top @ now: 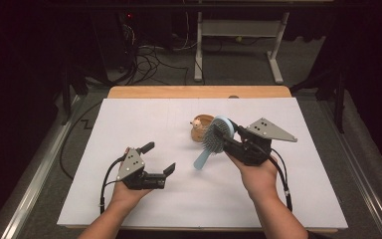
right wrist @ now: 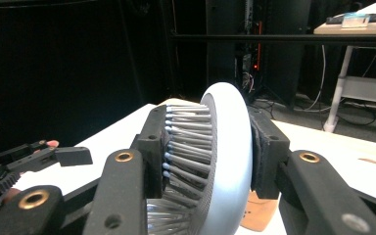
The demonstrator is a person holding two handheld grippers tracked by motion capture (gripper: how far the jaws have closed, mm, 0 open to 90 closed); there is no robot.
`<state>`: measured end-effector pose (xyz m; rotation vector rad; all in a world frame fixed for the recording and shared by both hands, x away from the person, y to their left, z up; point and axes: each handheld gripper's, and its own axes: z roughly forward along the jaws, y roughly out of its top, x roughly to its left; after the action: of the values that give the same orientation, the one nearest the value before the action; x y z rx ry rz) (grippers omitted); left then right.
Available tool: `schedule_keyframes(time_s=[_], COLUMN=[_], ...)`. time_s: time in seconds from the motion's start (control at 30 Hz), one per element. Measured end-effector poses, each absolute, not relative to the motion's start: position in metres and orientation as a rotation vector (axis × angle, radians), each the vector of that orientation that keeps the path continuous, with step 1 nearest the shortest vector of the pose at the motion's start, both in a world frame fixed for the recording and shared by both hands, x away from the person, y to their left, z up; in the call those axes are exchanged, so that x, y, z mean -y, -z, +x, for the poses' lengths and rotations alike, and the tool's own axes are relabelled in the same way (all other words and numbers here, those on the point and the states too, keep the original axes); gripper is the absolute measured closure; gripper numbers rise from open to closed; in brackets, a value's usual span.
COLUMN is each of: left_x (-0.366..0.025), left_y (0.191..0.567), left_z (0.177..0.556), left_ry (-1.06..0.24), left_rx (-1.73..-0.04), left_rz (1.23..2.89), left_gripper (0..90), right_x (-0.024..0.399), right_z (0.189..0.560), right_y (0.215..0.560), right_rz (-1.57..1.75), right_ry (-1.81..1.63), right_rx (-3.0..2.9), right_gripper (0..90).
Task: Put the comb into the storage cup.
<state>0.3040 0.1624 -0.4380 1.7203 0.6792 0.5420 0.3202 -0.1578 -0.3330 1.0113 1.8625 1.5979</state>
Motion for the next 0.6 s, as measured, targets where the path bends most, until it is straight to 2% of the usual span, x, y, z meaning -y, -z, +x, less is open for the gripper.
schedule_keyframes(time_s=[0.6], left_x=[-0.177], left_y=[0.451], left_z=[0.304], left_ry=[-0.510], left_rx=[-0.704], left_rz=[1.733], left_gripper=[3.0], right_x=[0.173], right_z=[0.324], right_y=[0.339], right_rz=[1.020], right_ry=[-1.573], right_rx=[-1.837], right_gripper=[59.3])
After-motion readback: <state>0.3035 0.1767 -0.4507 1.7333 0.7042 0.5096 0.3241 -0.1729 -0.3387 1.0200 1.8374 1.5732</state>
